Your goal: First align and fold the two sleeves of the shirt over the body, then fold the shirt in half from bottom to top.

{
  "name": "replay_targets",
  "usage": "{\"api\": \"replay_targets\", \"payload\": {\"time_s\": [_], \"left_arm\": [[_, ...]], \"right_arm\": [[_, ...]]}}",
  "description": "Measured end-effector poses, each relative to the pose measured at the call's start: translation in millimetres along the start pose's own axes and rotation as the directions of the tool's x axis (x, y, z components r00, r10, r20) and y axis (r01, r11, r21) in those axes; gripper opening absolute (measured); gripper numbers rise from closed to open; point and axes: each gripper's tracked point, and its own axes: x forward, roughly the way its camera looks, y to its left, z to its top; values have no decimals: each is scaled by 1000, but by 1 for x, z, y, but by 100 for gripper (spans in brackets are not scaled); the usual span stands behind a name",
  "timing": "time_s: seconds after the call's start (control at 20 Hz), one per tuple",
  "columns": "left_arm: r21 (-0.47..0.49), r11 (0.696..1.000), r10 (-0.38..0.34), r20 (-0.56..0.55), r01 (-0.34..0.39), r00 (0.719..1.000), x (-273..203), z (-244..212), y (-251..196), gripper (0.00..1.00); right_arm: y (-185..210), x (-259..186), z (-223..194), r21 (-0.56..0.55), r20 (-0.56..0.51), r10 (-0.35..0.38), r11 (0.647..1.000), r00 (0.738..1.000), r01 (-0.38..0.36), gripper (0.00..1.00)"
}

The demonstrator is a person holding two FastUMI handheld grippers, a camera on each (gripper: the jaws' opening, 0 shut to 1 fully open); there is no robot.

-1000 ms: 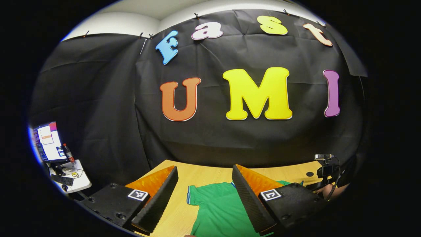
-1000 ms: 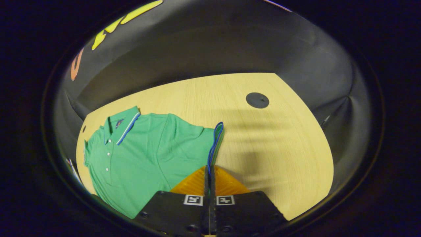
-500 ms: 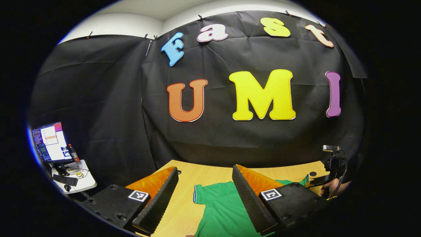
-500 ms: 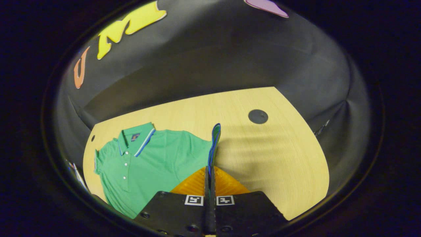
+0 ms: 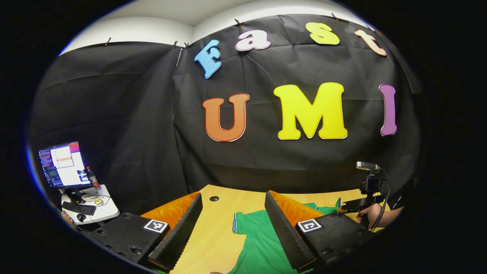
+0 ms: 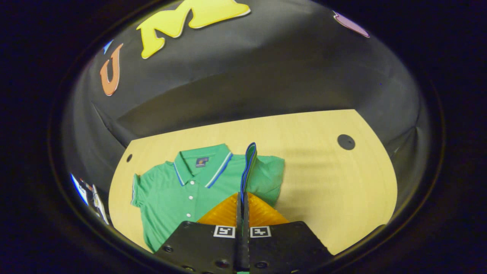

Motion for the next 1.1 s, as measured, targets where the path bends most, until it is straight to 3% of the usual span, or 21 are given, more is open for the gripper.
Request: {"api": "replay_targets", "payload": {"time_s": [0.35,0.5,0.65,0.85,1.1], "left_arm": [[-2,1000,20,-13,-20,1000,-7,-2,7,100],[-4,1000,10,-12,-10,1000,-5,0,2,100],[-22,1000,-20,-19,19,1000,1,-5,-5,100],[-3,997,-76,-29,76,997,18,-18,-5,100],[-28,985,-172,-139,170,975,59,-70,5,100]], "right_arm": [[35,20,-9,-4,-28,28,1000,999,-28,3],[38,3,-2,13,6,67,998,998,-67,50],[19,-44,17,-24,120,30,999,992,-28,100],[10,-119,11,-72,244,40,997,969,-23,96],[17,-221,-17,-163,345,78,986,935,-22,96]]}}
